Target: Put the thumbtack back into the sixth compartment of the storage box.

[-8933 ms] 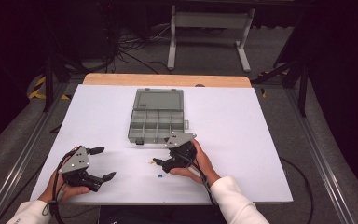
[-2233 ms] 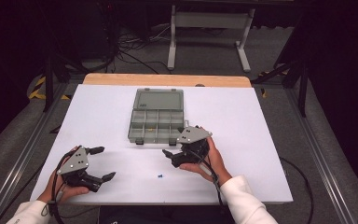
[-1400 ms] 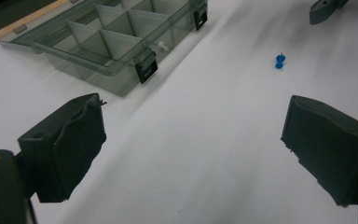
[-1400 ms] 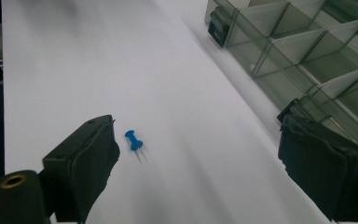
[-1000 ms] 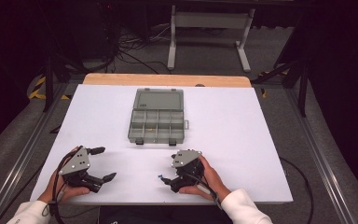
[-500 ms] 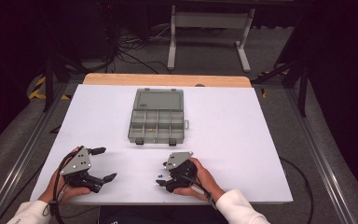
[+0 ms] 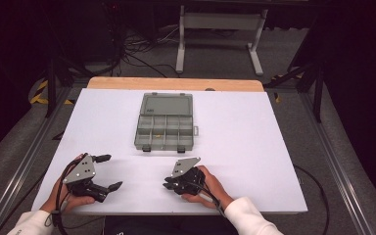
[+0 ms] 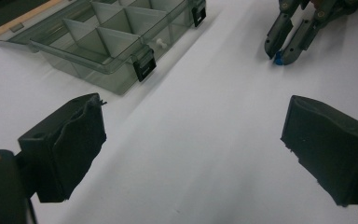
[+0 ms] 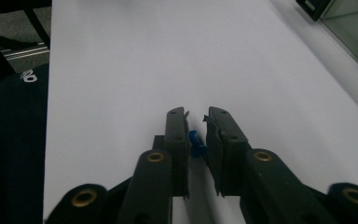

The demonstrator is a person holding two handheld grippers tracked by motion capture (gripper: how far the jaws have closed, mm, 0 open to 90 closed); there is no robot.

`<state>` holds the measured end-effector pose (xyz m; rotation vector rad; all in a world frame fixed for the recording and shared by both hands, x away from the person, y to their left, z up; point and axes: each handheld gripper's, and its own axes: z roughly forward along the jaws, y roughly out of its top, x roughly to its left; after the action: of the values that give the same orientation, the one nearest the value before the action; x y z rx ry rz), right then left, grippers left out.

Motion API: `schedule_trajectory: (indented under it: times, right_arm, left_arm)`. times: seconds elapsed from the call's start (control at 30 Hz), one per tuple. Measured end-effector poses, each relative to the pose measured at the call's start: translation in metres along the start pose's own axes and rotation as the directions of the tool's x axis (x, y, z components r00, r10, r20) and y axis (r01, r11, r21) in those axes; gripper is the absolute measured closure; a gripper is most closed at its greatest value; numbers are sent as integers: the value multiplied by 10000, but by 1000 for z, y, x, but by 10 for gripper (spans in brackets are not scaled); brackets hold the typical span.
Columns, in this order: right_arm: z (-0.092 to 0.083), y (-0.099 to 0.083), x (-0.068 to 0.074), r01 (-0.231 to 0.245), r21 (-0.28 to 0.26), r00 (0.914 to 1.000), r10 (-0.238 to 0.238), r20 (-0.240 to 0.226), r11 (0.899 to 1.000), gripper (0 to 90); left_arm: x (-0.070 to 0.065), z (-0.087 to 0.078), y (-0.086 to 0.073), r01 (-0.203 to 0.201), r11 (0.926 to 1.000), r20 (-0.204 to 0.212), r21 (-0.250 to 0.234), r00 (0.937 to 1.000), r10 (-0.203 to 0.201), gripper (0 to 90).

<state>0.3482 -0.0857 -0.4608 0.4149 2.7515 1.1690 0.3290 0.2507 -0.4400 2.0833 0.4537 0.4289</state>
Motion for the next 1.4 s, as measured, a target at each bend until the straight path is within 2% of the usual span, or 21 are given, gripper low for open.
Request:
schedule_trajectory:
  times: [0.17, 0.23, 0.37, 0.43, 0.5, 0.63, 0.8, 0.93, 1.4]
  right_arm:
    - [0, -2, -2, -216, -110, 9994, 213, -273, 9997, 838]
    - [-1, -1, -1, -94, -55, 9999, 93, -140, 9999, 840]
    - [-2, 0, 0, -146, -63, 9999, 146, 19, 9999, 865]
    - [-5, 0, -2, -351, -374, 9994, 351, -16, 9987, 882]
    - [-9, 1, -3, -345, -431, 9992, 353, 183, 9985, 882]
    - [-5, -1, -4, -293, -162, 9993, 297, 231, 9994, 882]
    - [-8, 1, -4, -356, -389, 9992, 364, 184, 9986, 882]
    - [-16, 4, -6, -472, -746, 9981, 500, 364, 9961, 882]
    - [-24, 16, -13, -500, -1293, 9943, 615, 869, 9903, 882]
  left_arm:
    - [0, -1, 0, 48, 10000, -13, -78, 10000, -48, 67]
    - [0, -1, 0, 39, 10000, 22, -38, 10000, -39, 67]
    - [0, -1, 0, 58, 10000, 3, -72, 10000, -58, 67]
    - [0, -1, 0, 23, 10000, -16, -58, 10000, -23, 67]
    - [0, 0, 0, 47, 10000, 28, -43, 10000, -47, 67]
    - [0, -1, 0, 31, 10000, -8, -67, 10000, -31, 67]
    - [0, -2, 0, 64, 9999, -19, -79, 10000, -64, 67]
    - [1, -3, 1, 115, 9998, -73, -150, 9999, -117, 67]
    - [2, -4, 1, 52, 9999, -89, -126, 9999, -53, 67]
